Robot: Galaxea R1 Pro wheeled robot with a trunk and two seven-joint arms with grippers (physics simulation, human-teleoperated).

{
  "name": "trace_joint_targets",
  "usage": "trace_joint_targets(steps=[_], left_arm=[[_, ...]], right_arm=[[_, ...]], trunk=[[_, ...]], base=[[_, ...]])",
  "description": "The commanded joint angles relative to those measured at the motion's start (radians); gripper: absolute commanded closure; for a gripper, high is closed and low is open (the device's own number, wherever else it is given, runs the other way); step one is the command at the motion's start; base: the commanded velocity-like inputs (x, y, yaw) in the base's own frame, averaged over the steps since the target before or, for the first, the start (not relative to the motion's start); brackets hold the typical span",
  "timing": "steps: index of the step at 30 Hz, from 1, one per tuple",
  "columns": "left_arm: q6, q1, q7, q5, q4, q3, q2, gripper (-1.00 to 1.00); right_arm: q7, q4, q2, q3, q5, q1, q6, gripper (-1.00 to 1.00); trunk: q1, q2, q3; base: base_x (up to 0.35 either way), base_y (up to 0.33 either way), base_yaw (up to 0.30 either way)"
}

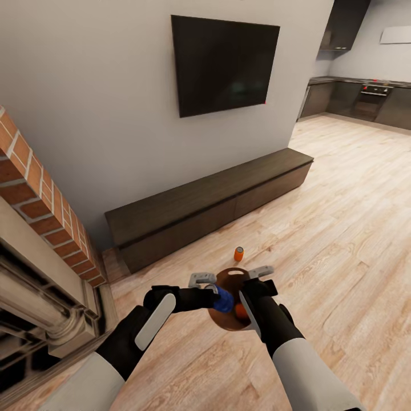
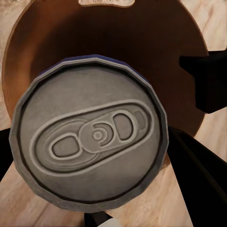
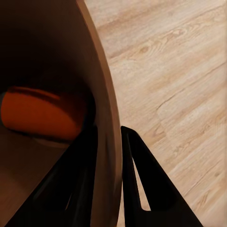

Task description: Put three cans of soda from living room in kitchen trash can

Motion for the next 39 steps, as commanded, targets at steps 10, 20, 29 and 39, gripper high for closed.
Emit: trace_joint_targets(steps=[10, 20, 29, 39], left_arm=[[-0.038, 0.0, -0.001, 0.0, 0.015, 0.001, -0.001, 1.0], [-0.05, 0.0, 0.0, 0.001, 0.047, 0.001, -0.004, 1.0], [-0.086, 0.0, 0.0, 0.0, 0.083, 0.0, -0.008, 1.0], [-0.092, 0.0, 0.001, -0.005, 0.095, 0.0, -0.011, 1.0]], right_arm=[[0.006, -0.001, 0.0, 0.04, -0.047, 0.0, 0.03, 1.0], [0.005, -0.007, 0.0, 0.126, -0.12, 0.0, 0.037, 1.0], [0.005, -0.017, 0.0, 0.131, -0.122, 0.0, 0.038, 1.0], [0.005, -0.018, 0.0, 0.131, -0.123, 0.0, 0.038, 1.0]], trunk=[[0.0, 0.0, 0.0], [0.0, 0.0, 0.0], [0.0, 0.0, 0.0], [0.0, 0.0, 0.0]], base=[[0.0, 0.0, 0.0], [0.0, 0.0, 0.0], [0.0, 0.0, 0.0], [0.0, 0.0, 0.0]])
